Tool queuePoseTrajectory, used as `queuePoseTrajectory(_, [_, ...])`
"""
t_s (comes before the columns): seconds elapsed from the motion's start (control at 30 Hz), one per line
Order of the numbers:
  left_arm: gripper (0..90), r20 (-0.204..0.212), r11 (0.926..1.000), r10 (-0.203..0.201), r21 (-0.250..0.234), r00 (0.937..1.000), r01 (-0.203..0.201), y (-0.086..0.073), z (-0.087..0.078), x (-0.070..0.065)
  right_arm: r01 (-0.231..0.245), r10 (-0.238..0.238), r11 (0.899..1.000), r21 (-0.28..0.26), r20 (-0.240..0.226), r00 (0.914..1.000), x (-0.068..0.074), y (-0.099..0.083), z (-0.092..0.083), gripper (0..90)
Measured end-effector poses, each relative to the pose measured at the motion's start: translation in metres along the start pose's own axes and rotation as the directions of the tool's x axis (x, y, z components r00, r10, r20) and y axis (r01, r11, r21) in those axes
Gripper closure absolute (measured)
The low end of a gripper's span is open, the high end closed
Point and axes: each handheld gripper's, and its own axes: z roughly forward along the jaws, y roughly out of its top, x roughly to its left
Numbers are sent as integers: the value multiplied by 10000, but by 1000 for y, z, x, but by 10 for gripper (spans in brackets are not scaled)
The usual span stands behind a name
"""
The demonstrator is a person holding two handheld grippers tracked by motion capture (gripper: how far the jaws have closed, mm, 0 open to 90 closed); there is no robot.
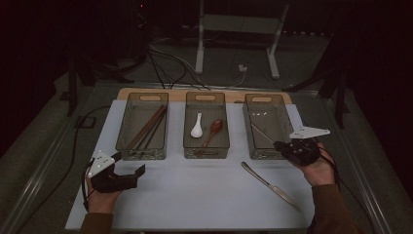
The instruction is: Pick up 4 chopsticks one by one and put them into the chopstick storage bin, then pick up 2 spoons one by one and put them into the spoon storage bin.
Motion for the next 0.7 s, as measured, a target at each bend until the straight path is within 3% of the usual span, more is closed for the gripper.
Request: queuePoseTrajectory(0.7, [5, -2, 10000, 14, -15, 10000, -14, 0, 0, 0, -280, 292, 9993, -239, 504, 9983, -12, 5, -1, 853])
